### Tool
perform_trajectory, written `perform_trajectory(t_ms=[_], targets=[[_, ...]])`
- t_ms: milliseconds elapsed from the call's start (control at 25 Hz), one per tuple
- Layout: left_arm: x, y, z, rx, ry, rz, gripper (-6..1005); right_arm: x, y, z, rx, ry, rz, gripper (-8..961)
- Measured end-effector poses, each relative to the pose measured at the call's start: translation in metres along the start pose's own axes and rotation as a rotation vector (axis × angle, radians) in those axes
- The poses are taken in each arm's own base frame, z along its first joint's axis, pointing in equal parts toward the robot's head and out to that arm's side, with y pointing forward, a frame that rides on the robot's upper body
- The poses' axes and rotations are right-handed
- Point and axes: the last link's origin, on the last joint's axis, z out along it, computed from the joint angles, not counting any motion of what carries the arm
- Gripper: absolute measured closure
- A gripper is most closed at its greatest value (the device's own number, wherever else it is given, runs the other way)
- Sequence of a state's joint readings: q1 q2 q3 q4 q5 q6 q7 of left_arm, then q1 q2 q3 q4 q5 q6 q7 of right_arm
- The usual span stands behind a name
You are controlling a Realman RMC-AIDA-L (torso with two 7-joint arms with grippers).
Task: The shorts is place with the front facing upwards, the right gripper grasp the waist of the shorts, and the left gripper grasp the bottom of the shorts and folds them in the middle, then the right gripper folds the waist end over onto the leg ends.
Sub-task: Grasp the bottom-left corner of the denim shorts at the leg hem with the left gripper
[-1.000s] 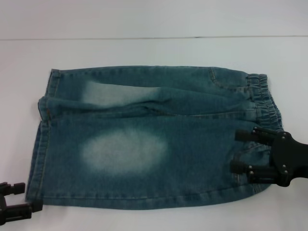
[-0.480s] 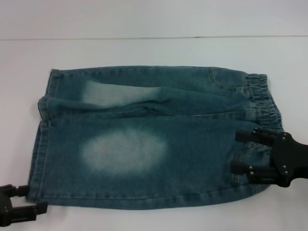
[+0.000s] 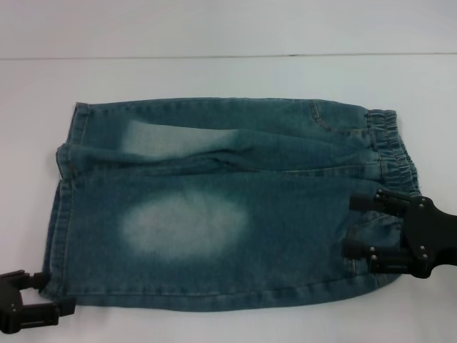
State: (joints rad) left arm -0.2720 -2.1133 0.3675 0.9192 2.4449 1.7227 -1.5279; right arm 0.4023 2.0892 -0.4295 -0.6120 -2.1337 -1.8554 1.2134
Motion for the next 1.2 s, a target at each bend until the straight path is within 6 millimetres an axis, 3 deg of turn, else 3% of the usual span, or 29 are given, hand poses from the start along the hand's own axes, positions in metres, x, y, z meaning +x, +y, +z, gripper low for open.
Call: perform_trajectory(t_ms=[1200], targets=[[0.0030, -0.0008, -0.0003, -0.002, -0.045, -0.027, 129, -0.0011, -0.0007, 0.0009, -0.002, 0.000, -0.003, 29]])
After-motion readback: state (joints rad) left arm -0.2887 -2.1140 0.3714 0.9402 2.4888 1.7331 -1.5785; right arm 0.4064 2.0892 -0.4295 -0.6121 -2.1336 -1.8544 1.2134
